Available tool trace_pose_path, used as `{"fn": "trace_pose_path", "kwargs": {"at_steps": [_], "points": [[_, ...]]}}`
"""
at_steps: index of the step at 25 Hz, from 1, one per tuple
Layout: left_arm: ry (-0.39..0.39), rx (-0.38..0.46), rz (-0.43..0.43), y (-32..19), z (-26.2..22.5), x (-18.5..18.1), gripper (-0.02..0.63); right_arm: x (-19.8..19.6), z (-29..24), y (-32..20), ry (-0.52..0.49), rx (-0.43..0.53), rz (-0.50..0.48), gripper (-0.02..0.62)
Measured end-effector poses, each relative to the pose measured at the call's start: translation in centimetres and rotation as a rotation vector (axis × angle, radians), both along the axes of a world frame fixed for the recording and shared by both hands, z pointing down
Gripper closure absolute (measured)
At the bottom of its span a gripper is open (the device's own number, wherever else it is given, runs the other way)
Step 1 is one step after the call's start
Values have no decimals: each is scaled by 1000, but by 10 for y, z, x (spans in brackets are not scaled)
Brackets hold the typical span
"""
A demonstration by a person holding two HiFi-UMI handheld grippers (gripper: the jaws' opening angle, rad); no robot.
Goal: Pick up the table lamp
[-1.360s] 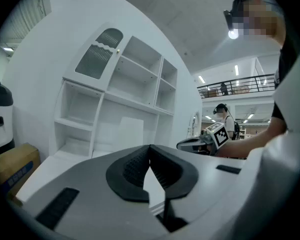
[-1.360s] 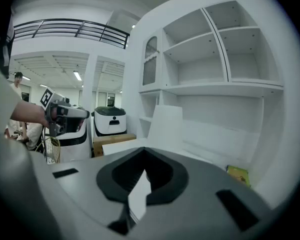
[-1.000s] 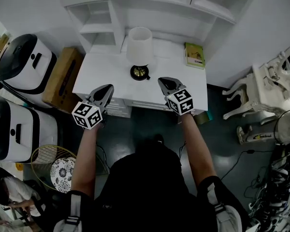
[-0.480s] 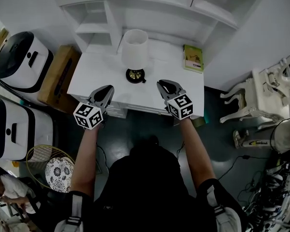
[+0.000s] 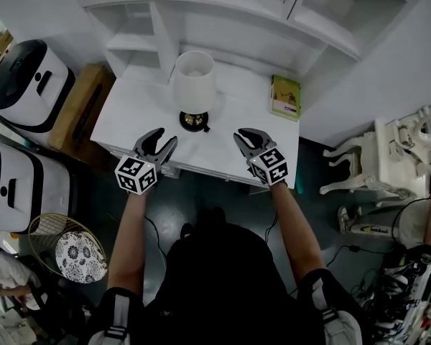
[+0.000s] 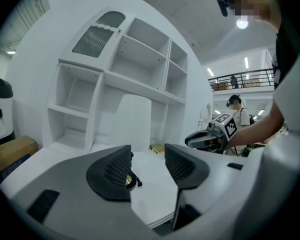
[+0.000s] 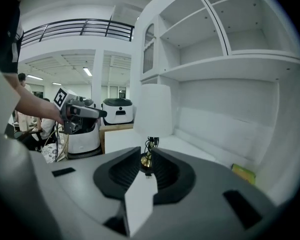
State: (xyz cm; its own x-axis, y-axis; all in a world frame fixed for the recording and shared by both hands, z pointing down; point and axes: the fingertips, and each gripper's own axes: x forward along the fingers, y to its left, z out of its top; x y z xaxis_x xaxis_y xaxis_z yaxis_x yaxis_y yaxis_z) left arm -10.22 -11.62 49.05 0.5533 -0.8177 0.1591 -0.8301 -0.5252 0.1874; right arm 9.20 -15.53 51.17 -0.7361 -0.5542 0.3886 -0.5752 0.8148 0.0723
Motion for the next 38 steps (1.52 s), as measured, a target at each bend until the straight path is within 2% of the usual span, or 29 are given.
{"fn": "trace_pose_path", "kwargs": {"at_steps": [8,13,17,19,22,30,38], "points": [[-21,-20,-50,-11,14,8,339,14,8,-21,1,-6,-44,538],[-34,-30,-81,-11,16,12,330,18,13,-25,-13,-18,-74,538],[-59,-43,-98,-10,21,17,330,23,-5,-23,-73,18,-60,540],[-74,-48,-105,-10,24,19,330,23,-17,-22,-105,49,-57,586],[-79,-53,-109,-11,26,23,330,24,-21,-22,-107,66,-72,588],[-64,-70,-104,-15,36,26,319,31,-14,-16,-140,-11,-34,588],[-49,-84,-63,-30,50,25,305,35,-1,-11,-110,-41,-2,588]]}}
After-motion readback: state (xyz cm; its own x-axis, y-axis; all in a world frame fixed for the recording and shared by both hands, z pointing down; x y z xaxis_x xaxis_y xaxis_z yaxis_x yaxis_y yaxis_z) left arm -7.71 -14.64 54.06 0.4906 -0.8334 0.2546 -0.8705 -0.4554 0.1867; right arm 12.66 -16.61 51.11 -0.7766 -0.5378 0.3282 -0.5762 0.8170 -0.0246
